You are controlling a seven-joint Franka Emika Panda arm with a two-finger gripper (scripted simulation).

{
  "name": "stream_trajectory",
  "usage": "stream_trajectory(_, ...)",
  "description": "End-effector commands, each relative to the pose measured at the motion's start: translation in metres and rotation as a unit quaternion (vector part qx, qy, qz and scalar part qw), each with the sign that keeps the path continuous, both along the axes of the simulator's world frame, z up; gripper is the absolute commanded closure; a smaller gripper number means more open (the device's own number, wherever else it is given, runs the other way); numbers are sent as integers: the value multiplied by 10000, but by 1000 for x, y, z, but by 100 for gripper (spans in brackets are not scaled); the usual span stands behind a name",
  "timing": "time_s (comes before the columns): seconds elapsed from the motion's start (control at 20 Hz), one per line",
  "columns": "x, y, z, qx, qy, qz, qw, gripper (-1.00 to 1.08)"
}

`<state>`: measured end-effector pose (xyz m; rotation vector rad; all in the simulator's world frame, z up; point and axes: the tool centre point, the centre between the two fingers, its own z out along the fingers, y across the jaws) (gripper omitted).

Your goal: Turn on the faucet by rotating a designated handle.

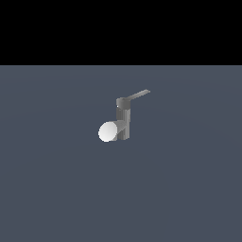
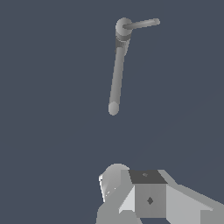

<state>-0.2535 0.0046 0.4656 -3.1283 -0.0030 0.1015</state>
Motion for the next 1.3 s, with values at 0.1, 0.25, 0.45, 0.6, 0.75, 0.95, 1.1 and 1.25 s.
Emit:
stream_trajectory(0.1,0,-1,0,-12,4,-21,10000,108)
stream_trajectory(0.25,3,-7,-1,-70,26,-127,9999,108)
stream_trajectory(0.45,5,-13,-2,-136,51,-248,9996,108)
stream_trajectory(0.6,5,-13,-2,-130,48,-236,9996,108)
stream_trajectory(0.75,6,-13,-3,-122,49,-262,9996,108)
stream_trajectory(0.95,14,-13,-4,-72,49,-388,9992,108)
stream_trajectory(1.1,23,-13,-7,-9,52,-551,9985,108)
stream_trajectory(1.25,35,-14,-11,70,60,-777,9969,108)
